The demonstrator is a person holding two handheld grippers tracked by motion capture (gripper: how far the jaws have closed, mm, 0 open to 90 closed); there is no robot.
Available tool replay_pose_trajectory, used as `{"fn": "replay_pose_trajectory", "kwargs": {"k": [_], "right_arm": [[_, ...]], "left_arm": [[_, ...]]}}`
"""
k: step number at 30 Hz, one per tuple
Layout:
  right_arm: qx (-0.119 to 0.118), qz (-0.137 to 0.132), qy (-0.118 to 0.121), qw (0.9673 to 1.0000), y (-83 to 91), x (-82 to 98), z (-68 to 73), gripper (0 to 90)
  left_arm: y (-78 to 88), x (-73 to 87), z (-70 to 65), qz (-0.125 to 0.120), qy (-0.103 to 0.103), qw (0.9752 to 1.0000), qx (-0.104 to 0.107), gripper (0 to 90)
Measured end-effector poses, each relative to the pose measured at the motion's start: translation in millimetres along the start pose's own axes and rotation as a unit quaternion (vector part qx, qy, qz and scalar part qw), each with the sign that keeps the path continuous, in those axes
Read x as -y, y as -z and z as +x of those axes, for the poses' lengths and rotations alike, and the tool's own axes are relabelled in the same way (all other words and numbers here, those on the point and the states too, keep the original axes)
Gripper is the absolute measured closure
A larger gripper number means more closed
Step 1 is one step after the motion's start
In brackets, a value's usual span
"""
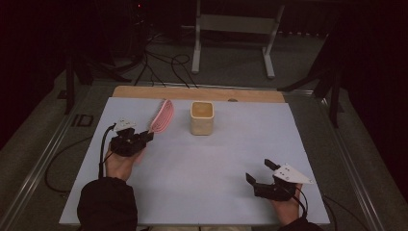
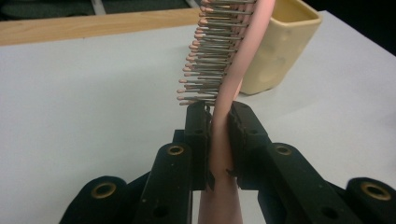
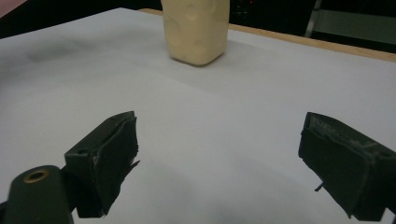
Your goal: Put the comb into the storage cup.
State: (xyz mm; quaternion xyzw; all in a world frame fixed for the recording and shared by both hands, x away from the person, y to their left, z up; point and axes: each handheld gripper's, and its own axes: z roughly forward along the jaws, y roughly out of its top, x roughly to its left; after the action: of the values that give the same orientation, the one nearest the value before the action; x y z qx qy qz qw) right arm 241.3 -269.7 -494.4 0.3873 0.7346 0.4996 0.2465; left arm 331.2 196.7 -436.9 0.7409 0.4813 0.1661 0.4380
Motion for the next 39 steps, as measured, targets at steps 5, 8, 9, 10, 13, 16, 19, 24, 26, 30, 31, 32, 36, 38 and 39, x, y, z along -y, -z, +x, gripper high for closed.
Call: {"fn": "replay_pose_trajectory", "kwargs": {"k": [5,8,9,10,13,16,19,24,26,30,31,32,36,38,39], "right_arm": [[-0.002,0.0,-0.002,1.0,-1.7,-0.5,1.6,11.4],[-0.003,-0.001,0.0,1.0,-2.4,-1.3,2.4,11.4],[-0.005,-0.002,-0.002,1.0,-2.5,-1.7,2.7,11.4],[-0.007,-0.003,-0.002,1.0,-2.6,-1.9,2.9,11.3],[-0.009,-0.002,0.0,1.0,-3.2,-2.9,4.2,11.3],[-0.014,-0.001,-0.003,0.9999,-4.1,-3.1,4.6,11.2],[-0.028,-0.001,-0.013,0.9995,-4.8,-5.1,4.4,10.9],[-0.038,-0.004,-0.019,0.9991,-6.7,-11.4,3.2,10.4],[-0.046,-0.009,-0.022,0.9987,-7.4,-14.2,2.8,10.4],[-0.07,-0.01,-0.015,0.9974,-10.5,-23.0,3.1,10.1],[-0.075,-0.012,-0.014,0.997,-11.4,-25.5,3.7,10.1],[-0.079,-0.015,-0.012,0.9967,-12.5,-27.9,4.2,10.1],[-0.086,-0.03,-0.011,0.9958,-19.2,-35.8,6.2,9.7],[-0.09,-0.033,-0.017,0.9952,-24.6,-39.4,6.2,9.7],[-0.094,-0.031,-0.02,0.9949,-27.2,-41.0,6.6,9.7]], "left_arm": [[7.0,-2.4,-6.4,-0.013,-0.015,0.9997,0.012,79.9],[10.3,-2.8,-12.1,-0.019,-0.023,0.9994,0.015,79.9],[10.8,-2.7,-13.0,-0.021,-0.025,0.9993,0.017,79.9],[11.5,-2.7,-14.2,-0.022,-0.027,0.9992,0.018,79.8],[12.9,-3.2,-16.9,-0.026,-0.031,0.9989,0.024,79.8],[15.5,-4.4,-19.1,-0.031,-0.034,0.9984,0.032,79.8],[17.0,-5.5,-21.0,-0.035,-0.035,0.998,0.04,79.8],[16.9,-5.0,-25.3,-0.034,-0.041,0.9978,0.04,79.8],[16.9,-5.0,-27.9,-0.034,-0.043,0.9976,0.044,79.9],[15.4,-4.8,-33.7,-0.033,-0.045,0.9972,0.05,79.8],[15.0,-4.8,-35.3,-0.033,-0.046,0.997,0.052,79.8],[14.9,-4.8,-36.3,-0.032,-0.048,0.9969,0.054,79.8],[14.0,-4.6,-41.9,-0.034,-0.05,0.996,0.066,79.8],[14.0,-4.9,-43.6,-0.036,-0.05,0.9955,0.072,79.8],[14.1,-4.9,-44.4,-0.037,-0.049,0.9952,0.075,79.8]]}}
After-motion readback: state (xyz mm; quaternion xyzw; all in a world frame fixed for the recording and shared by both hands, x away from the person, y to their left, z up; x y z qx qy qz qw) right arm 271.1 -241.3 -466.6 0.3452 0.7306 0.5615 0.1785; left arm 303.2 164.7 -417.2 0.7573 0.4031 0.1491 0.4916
